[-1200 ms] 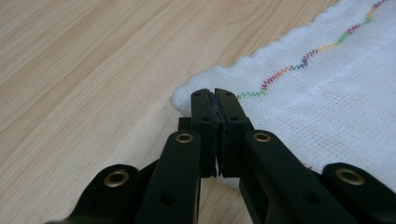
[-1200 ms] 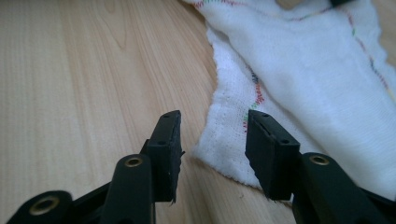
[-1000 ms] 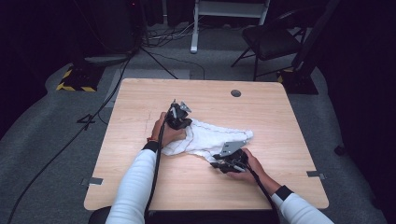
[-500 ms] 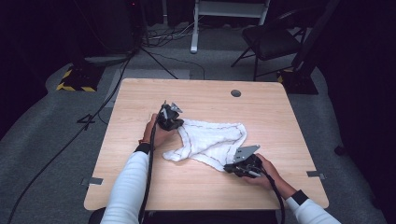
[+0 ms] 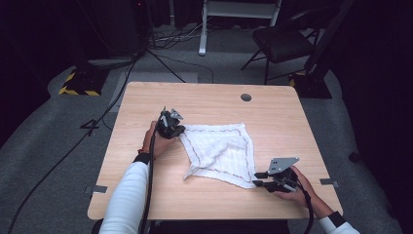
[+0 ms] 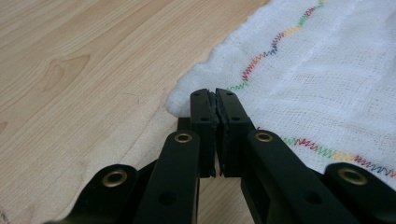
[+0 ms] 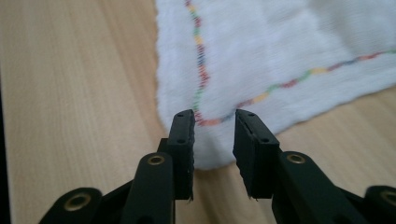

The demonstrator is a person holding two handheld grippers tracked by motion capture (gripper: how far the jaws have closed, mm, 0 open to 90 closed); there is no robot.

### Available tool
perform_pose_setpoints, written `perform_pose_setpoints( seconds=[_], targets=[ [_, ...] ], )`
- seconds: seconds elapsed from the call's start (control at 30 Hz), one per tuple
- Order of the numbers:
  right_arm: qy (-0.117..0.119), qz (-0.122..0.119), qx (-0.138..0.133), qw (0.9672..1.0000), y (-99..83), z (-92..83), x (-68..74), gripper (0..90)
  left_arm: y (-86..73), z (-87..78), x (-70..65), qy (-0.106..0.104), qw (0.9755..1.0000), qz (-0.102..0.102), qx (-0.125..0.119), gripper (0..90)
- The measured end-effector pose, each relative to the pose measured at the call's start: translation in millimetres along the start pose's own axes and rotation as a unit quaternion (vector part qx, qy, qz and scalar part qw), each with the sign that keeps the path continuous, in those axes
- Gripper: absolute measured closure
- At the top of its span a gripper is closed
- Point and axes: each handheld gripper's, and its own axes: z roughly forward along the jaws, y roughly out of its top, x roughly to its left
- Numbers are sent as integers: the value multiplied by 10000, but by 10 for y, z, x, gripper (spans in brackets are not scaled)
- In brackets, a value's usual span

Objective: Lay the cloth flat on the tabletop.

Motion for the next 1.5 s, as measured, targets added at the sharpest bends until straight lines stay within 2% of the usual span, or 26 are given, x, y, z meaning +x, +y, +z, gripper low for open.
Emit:
perform_pose_setpoints(
  seconds=[0.07, 0.17, 0.23, 0.33, 0.47, 0.5, 0.6, 0.7, 0.73, 0.83, 0.9, 1.0, 1.13, 1.33, 1.43, 1.5],
  targets=[
    [-193, 101, -219, 9995, 34, -80, -71, 637, 4, -22, -1, 136, 9999, -104, 4, 794],
    [-651, 341, -410, 9965, 82, -145, -213, 618, -9, -61, -21, 28, 9999, -110, -49, 719],
    [-812, 456, -380, 9949, 105, -114, -295, 606, -22, -67, -61, -31, 9999, -152, -46, 627],
    [-832, 465, -286, 9950, 134, -13, -321, 550, -39, -47, -143, -279, 9995, -136, 49, 504],
    [-674, 329, -158, 9971, 164, 105, -255, 509, -63, -15, -271, -536, 9985, -89, 53, 345],
    [-627, 294, -147, 9975, 166, 132, -236, 502, -67, 1, -305, -531, 9985, -72, 86, 325],
    [-505, 220, -9, 9985, 149, 210, -188, 475, -68, 73, -379, -363, 9990, 68, 247, 317],
    [-505, 131, 124, 9986, 128, 257, -160, 439, -59, 84, -373, -357, 9991, 81, 226, 321],
    [-521, 110, 199, 9984, 119, 271, -152, 431, -59, 88, -360, -344, 9991, 129, 215, 324],
    [-599, 146, 274, 9977, 105, 254, -149, 394, -50, 98, -331, -254, 9994, 108, 209, 320],
    [-696, 153, 350, 9968, 92, 229, -148, 379, -38, 113, -287, -75, 9998, 102, 165, 316],
    [-763, 219, 379, 9961, 42, 183, -153, 359, -13, 133, -187, 82, 9998, 0, 185, 316],
    [-814, 321, 451, 9951, -48, 89, -182, 347, 3, 173, -47, 31, 9994, -291, 201, 282],
    [-846, 446, 464, 9943, -155, -11, -200, 345, 55, 224, 61, -45, 9986, -431, 289, 236],
    [-900, 414, 484, 9939, -157, -23, -187, 333, 68, 215, 37, 0, 9987, -384, 332, 235],
    [-926, 390, 483, 9938, -148, -22, -195, 323, 72, 180, -39, 45, 9991, -223, 352, 260]
  ],
)
